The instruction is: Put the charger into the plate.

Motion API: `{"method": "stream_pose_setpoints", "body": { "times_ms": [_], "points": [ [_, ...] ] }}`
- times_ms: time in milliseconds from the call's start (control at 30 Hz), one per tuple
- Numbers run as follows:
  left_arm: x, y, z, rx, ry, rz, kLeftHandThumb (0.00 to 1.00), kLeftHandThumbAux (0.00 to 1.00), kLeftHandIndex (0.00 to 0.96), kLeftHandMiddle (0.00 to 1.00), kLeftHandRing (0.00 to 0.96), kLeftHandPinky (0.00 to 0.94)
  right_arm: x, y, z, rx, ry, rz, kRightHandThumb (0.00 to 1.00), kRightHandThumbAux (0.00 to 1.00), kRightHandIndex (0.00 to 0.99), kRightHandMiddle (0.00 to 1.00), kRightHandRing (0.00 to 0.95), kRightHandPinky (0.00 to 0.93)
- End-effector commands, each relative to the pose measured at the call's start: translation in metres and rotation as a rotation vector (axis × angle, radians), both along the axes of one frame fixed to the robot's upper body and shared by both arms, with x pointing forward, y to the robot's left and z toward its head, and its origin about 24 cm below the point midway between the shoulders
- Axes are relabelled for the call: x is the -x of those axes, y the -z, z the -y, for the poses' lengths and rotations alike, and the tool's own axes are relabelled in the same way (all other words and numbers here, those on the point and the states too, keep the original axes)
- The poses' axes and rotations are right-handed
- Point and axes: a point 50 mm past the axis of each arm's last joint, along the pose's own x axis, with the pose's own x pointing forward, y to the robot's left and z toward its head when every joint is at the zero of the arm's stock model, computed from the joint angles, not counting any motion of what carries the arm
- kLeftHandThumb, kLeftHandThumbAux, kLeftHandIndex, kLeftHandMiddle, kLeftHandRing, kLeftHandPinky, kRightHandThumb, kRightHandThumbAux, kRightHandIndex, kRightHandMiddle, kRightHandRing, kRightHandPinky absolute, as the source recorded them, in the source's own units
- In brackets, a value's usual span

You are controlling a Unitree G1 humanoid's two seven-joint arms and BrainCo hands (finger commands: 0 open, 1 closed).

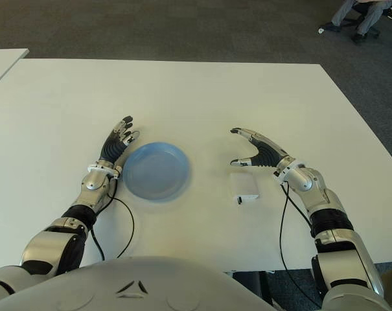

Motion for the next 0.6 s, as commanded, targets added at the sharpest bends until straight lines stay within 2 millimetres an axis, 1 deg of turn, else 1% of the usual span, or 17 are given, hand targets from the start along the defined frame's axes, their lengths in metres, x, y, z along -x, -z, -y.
{"method": "stream_pose_setpoints", "body": {
  "times_ms": [33, 233, 400, 600],
  "points": [
    [0.031, 0.036, -0.001, -0.02, 0.007, -0.212, 0.0, 0.46, 0.03, 0.051, 0.055, 0.075, 0.003, 0.001, 0.003, -0.01, 0.013, -0.02, 0.0, 0.451, 0.0, 0.008, 0.004, 0.0],
    [0.032, 0.037, -0.001, -0.026, 0.012, -0.216, 0.0, 0.456, 0.029, 0.049, 0.051, 0.066, 0.004, -0.003, 0.006, -0.002, -0.002, -0.011, 0.0, 0.456, 0.0, 0.007, 0.003, 0.0],
    [0.032, 0.037, -0.002, -0.023, 0.013, -0.227, 0.0, 0.457, 0.019, 0.046, 0.047, 0.061, 0.012, -0.007, 0.016, 0.051, -0.026, -0.013, 0.0, 0.458, 0.0, 0.001, 0.0, 0.0],
    [0.032, 0.037, -0.003, -0.021, 0.003, -0.223, 0.0, 0.464, 0.017, 0.046, 0.048, 0.068, 0.018, -0.011, 0.027, 0.118, -0.04, -0.032, 0.049, 0.405, 0.0, 0.0, 0.0, 0.0]
  ]
}}
